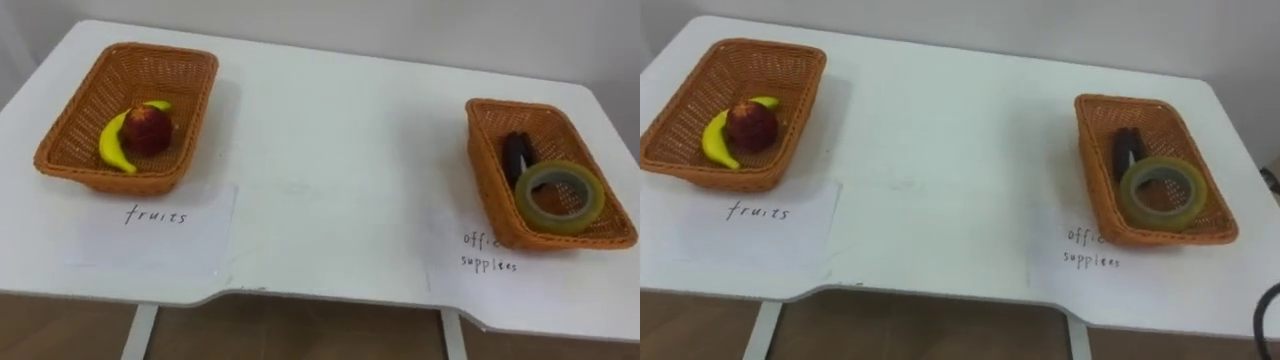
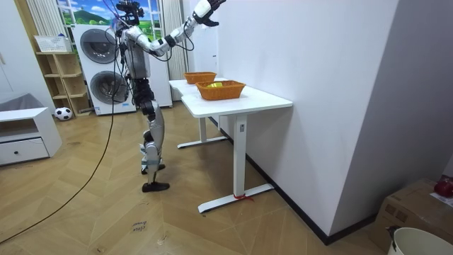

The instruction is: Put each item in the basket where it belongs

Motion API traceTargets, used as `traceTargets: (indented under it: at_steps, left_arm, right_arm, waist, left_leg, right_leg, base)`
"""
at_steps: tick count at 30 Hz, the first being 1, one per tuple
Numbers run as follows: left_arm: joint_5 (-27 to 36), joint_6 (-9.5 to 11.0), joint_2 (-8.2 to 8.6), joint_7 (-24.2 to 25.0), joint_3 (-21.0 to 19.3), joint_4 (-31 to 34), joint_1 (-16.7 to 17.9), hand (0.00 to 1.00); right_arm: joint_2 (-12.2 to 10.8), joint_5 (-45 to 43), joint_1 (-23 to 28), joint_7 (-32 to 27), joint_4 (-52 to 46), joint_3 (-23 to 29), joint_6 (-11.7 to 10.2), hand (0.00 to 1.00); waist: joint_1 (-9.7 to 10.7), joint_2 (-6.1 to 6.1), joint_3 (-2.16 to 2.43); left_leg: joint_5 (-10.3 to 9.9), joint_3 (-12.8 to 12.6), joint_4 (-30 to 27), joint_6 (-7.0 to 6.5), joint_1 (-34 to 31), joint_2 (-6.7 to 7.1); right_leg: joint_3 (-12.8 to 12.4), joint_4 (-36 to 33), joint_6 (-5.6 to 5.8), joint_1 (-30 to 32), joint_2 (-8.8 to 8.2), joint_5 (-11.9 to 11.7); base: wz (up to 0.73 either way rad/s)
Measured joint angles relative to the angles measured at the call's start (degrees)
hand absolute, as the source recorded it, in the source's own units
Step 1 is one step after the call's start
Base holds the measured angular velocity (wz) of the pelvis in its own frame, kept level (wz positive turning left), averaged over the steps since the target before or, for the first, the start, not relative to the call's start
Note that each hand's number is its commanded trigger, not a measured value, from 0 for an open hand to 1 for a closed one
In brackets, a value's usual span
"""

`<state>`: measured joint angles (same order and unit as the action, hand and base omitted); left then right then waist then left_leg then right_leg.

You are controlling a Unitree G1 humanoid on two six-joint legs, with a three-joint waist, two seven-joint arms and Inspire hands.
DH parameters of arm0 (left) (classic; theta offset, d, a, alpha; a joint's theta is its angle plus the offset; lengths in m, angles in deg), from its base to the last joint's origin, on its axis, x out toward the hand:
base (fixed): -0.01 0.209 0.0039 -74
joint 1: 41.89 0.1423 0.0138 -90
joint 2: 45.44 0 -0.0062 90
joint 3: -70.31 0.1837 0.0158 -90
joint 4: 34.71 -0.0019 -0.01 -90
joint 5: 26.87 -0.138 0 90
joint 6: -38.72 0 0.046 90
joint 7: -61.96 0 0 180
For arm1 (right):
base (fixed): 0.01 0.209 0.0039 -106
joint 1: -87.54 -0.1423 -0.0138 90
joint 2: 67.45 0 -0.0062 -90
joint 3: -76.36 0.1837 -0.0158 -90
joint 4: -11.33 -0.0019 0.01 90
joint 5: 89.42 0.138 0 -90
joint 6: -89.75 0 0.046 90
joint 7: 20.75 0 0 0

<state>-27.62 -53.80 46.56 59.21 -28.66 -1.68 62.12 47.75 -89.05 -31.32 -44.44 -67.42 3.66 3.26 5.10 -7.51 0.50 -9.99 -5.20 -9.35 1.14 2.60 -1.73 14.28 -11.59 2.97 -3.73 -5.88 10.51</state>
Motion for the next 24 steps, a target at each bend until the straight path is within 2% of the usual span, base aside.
traceTargets:
  at_steps: [2,5,7,14,16,20,22,23,24]
  left_arm:
    - [0.0,0.0,-0.01,0.0,-0.3,-0.4,0.3,0.0]
    - [0.1,0.0,0.0,-0.1,-0.3,-0.6,1.0,0.0]
    - [-0.1,0.0,0.01,-0.6,-0.3,-0.5,0.9,0.0]
    - [0.1,0.0,0.16,-2.1,-0.3,-0.4,2.1,0.0]
    - [0.1,-0.1,0.11,-2.4,-0.3,-0.5,2.1,0.0]
    - [0.1,-0.5,0.35,-2.9,-0.3,0.0,1.6,0.0]
    - [0.0,-1.0,0.41,-3.1,-0.3,0.1,1.5,0.0]
    - [0.0,-1.0,0.49,-3.3,-0.3,0.1,1.4,0.0]
    - [0.0,-1.2,0.61,-3.3,-0.3,0.4,1.4,0.0]
  right_arm:
    - [0.0,1.1,1.7,-2.3,0.0,3.6,-0.4,0.0]
    - [0.0,4.2,3.3,-6.8,0.0,6.8,-1.0,0.0]
    - [0.0,8.6,7.0,-9.7,0.0,9.6,-1.2,0.0]
    - [-0.7,19.7,19.6,-18.6,0.1,17.4,-1.7,0.0]
    - [-1.6,20.6,22.7,-20.8,2.1,18.7,-3.0,0.0]
    - [-7.1,22.2,28.6,-25.6,4.3,23.0,-3.6,0.0]
    - [-10.1,22.6,32.6,-27.8,6.3,23.6,-4.8,0.0]
    - [-10.9,23.1,33.6,-28.2,6.4,23.9,-4.8,0.0]
    - [-12.8,24.2,35.1,-28.5,6.6,24.6,-5.1,0.0]
  waist:
    - [0.6,0.48,0.11]
    - [1.8,1.34,-0.16]
    - [2.8,1.32,-0.22]
    - [3.9,0.84,-0.43]
    - [3.9,0.89,-0.37]
    - [4.0,1.5,0.02]
    - [4.4,1.98,0.17]
    - [4.3,2.03,0.17]
    - [4.5,2.35,0.17]
  left_leg:
    - [-0.1,-0.3,0.0,0.02,0.2,-0.06]
    - [-0.1,-1.2,0.0,0.02,0.8,-0.15]
    - [-0.1,-1.7,0.2,0.07,1.2,-0.29]
    - [-0.5,-3.4,1.0,0.32,2.1,-0.76]
    - [-0.7,-3.9,0.9,0.35,2.0,-0.91]
    - [-1.0,-5.5,0.9,0.46,1.8,-1.28]
    - [-1.0,-5.7,1.0,0.52,2.0,-1.32]
    - [-1.0,-5.7,1.0,0.53,2.0,-1.32]
    - [-1.0,-5.7,1.0,0.53,2.0,-1.32]
  right_leg:
    - [-0.1,0.0,0.0,-0.1,0.03,0.0]
    - [-0.1,0.0,0.0,-0.1,0.03,0.0]
    - [-0.5,0.0,0.0,-0.1,0.2,0.0]
    - [-3.1,0.1,0.0,-0.1,0.85,0.0]
    - [-3.1,0.4,-0.15,-0.1,0.97,-0.1]
    - [-3.9,0.8,-0.38,0.7,1.32,-0.4]
    - [-4.0,0.8,-0.39,0.6,1.39,-0.5]
    - [-4.1,0.7,-0.39,0.6,1.4,-0.5]
    - [-4.0,0.7,-0.39,0.6,1.4,-0.5]
  base:
    - [-0.08]
    - [-0.14]
    - [-0.11]
    - [-0.13]
    - [-0.15]
    - [-0.17]
    - [-0.08]
    - [0.0]
    - [0.0]
